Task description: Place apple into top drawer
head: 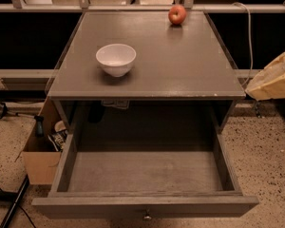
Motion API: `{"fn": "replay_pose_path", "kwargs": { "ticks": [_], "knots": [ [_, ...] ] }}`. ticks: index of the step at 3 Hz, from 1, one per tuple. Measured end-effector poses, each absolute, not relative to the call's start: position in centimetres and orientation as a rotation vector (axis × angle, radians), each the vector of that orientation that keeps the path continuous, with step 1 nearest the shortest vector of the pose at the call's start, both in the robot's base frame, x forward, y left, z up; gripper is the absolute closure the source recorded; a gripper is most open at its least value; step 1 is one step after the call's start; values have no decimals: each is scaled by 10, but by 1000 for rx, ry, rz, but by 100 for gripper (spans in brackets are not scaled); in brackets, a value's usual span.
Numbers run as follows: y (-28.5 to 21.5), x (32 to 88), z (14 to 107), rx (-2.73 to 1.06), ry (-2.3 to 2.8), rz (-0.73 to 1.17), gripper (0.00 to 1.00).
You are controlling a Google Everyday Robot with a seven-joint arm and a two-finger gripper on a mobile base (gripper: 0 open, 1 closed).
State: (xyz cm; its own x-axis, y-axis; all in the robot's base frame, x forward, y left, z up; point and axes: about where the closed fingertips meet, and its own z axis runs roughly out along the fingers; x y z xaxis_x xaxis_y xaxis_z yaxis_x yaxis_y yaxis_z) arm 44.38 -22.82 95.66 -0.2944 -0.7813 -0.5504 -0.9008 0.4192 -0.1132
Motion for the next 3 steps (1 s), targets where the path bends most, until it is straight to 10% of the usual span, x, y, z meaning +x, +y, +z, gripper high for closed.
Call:
{"fn": "replay_pose_path", "kwargs": {
  "ticks": [2, 3],
  "knots": [
    [-228, 444, 957, -1420, 2145, 295, 0],
    [-228, 444, 957, -1420, 2145, 295, 0]
  ]
}}
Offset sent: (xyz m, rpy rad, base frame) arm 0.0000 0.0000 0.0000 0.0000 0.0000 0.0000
